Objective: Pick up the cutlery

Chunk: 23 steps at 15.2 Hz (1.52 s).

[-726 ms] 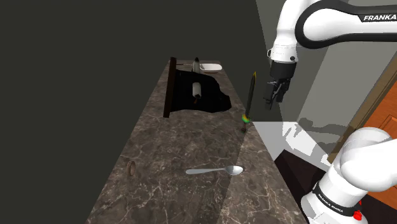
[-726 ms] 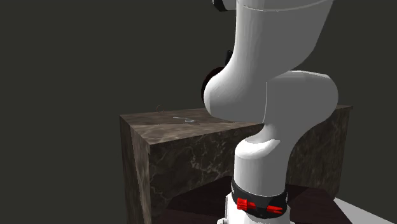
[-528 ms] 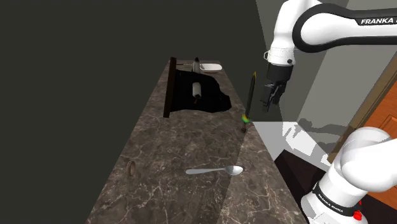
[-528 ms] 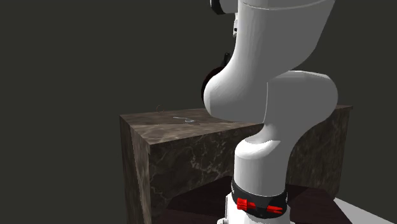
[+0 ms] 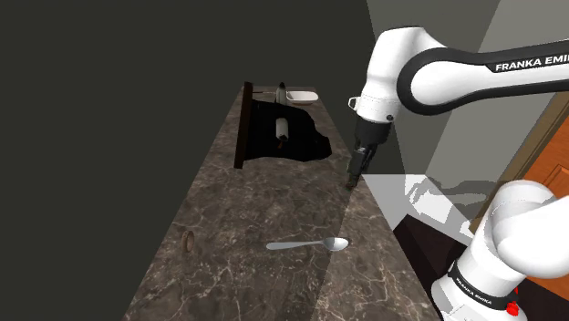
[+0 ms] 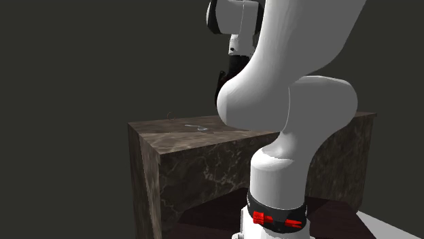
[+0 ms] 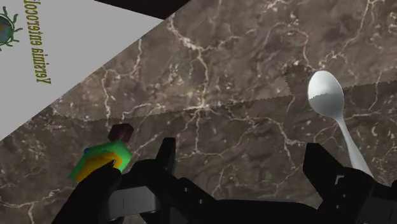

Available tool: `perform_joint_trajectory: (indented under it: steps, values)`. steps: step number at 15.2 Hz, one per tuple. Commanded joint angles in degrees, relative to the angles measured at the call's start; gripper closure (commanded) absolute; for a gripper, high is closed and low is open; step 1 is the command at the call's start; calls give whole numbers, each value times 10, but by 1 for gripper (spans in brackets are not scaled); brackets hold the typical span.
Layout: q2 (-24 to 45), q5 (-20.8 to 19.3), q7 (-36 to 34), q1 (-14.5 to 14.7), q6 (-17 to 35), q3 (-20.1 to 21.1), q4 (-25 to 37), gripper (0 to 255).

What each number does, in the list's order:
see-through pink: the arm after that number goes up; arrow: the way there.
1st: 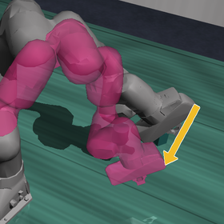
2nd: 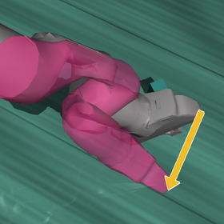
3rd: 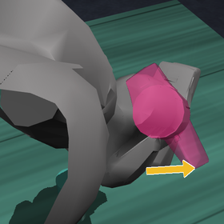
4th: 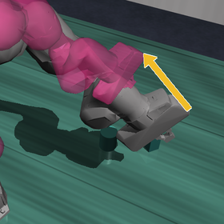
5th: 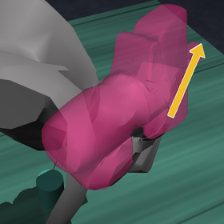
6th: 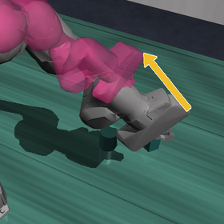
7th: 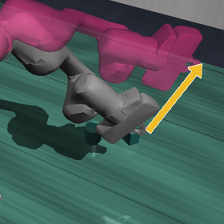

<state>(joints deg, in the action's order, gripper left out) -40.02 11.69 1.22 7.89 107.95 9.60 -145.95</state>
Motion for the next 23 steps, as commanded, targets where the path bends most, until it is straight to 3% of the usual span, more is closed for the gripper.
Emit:
perform_joint_trajectory:
  steps: [1,14,23]
  values:
    - [21,14,11,17,40,14,-4,0]
    - [173,87,81,123,287,109,-6,0]
    - [218,97,92,129,363,121,-35,0]
